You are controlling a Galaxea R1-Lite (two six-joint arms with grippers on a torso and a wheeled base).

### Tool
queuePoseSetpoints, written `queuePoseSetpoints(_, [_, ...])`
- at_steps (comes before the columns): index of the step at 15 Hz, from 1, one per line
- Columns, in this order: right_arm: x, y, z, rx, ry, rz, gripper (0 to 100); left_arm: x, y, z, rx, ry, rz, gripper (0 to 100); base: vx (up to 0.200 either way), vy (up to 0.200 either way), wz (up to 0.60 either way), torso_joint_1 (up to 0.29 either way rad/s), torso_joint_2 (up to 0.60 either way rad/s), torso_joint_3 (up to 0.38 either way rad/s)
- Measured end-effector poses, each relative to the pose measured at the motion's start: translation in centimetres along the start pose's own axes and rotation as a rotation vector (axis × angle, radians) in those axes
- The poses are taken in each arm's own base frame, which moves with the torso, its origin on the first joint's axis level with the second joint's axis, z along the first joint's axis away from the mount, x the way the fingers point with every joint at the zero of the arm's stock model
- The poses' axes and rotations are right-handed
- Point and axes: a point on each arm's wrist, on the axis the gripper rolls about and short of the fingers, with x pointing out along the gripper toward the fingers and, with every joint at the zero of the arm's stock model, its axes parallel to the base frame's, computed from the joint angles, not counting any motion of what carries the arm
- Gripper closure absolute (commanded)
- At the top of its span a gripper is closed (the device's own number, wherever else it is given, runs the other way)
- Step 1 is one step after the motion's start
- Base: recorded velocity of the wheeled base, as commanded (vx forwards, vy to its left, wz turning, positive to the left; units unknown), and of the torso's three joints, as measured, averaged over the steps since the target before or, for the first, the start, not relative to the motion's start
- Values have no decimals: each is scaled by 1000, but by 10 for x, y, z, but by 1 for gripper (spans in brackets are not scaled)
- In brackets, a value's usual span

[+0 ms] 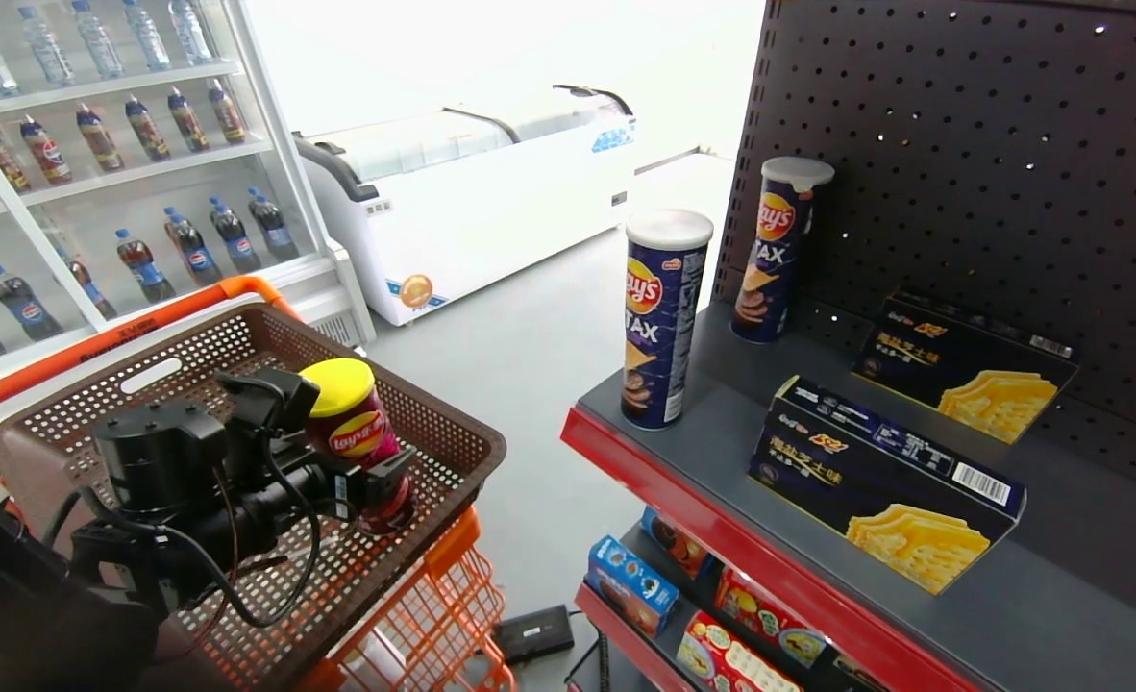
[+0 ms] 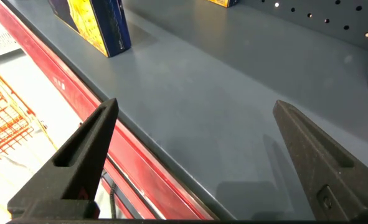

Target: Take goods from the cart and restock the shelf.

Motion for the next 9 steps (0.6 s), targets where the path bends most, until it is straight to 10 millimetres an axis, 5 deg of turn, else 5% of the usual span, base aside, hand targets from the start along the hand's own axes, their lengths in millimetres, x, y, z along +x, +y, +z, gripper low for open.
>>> queuePoseSetpoints(2, [0, 0, 0, 0, 0, 0, 0, 5, 1, -4, 0, -1, 1, 0, 0, 0, 0, 0, 0, 0])
queuePoseSetpoints(3, [0, 0, 0, 0, 0, 0, 0, 7, 1, -7, 0, 5, -1, 100, 0, 0, 0, 0, 0, 0])
queuePoseSetpoints(9, [0, 0, 0, 0, 0, 0, 0, 11, 0, -11, 83, 21, -9, 100, 0, 0, 0, 0, 0, 0])
